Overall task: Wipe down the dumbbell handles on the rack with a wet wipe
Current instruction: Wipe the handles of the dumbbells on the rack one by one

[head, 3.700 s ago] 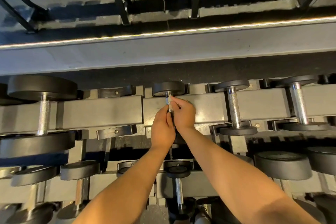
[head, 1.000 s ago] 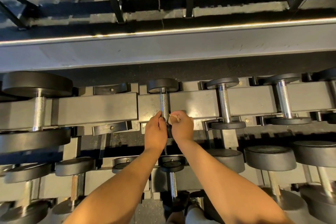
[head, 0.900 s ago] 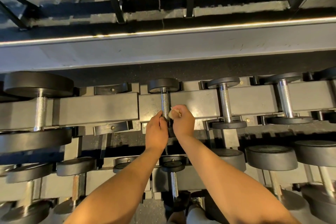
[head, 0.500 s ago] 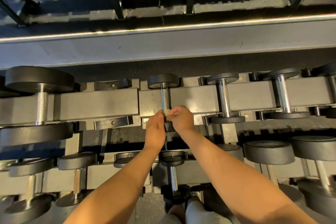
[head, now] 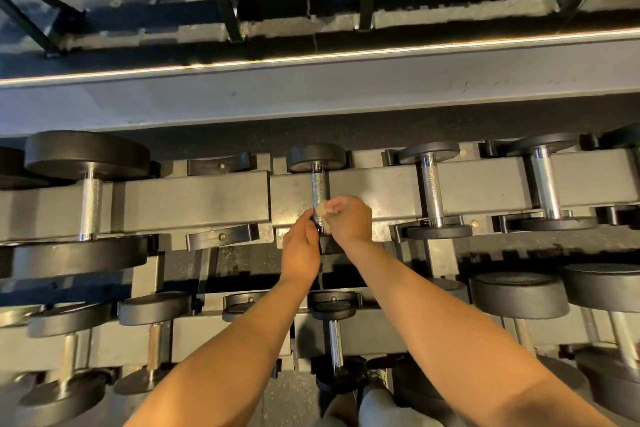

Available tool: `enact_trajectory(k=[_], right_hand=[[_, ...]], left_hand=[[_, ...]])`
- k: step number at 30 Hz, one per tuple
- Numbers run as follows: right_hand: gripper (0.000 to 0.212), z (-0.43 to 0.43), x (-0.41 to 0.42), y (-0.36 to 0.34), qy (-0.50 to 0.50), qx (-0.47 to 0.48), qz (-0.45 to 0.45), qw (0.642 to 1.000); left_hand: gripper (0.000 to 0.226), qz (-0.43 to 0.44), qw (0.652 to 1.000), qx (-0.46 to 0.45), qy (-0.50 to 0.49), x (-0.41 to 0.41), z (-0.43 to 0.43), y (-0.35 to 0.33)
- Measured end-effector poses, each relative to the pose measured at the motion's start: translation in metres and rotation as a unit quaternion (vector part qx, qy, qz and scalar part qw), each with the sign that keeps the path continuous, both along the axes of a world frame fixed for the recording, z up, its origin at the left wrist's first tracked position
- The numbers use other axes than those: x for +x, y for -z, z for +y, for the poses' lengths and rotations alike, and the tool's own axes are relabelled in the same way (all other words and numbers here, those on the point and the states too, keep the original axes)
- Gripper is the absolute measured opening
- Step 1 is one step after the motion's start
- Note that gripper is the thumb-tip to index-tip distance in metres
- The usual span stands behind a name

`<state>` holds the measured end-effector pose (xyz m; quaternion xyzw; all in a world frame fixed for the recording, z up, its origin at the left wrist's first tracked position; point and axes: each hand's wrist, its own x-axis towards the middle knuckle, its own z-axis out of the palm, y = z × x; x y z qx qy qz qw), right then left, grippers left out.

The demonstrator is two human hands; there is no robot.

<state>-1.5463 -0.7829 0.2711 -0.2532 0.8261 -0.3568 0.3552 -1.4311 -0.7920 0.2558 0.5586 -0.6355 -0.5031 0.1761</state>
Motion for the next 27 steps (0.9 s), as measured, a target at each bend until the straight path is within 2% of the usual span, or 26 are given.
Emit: enact_trajectory(k=[2,5,7,12,18,24,27], right_hand=[[0.016,0.002,-0.004,-0.001,0.007,0.007,-0.005,1.000],[0.017,-0.011,-0.002,-0.004,0.061,-0.066,-0.014,0.996],[0.016,-0.024,0.002,-0.006,0.056,-0.076,0.007,0.996],[0.009,-0.002,0.008,0.006,0.011,-0.059,0.050,0.997],[0.009,0.015,0.005,-0.003,0.001,0.002,-0.028,1.000],[0.017,0.047,0.030,-0.031,0.042,-0.119,-0.051,0.991],[0.016,0.068,0.033,-0.036,0.026,-0.132,-0.076,0.988]], left_hand=[[0.041,-0.004,1.000,-0.008,0.009,-0.001,0.000,-0.003],[0.046,-0.013,0.999,-0.018,0.032,-0.002,-0.004,0.005],[0.048,-0.012,0.999,-0.021,0.032,-0.001,-0.007,0.009],[0.046,0.013,1.000,-0.006,0.020,-0.001,-0.006,0.007],[0.038,-0.005,1.000,0.015,0.025,0.000,-0.003,-0.006],[0.029,0.025,0.997,-0.042,0.056,0.011,0.011,-0.035],[0.018,0.059,0.995,-0.064,0.043,0.021,0.024,-0.046]])
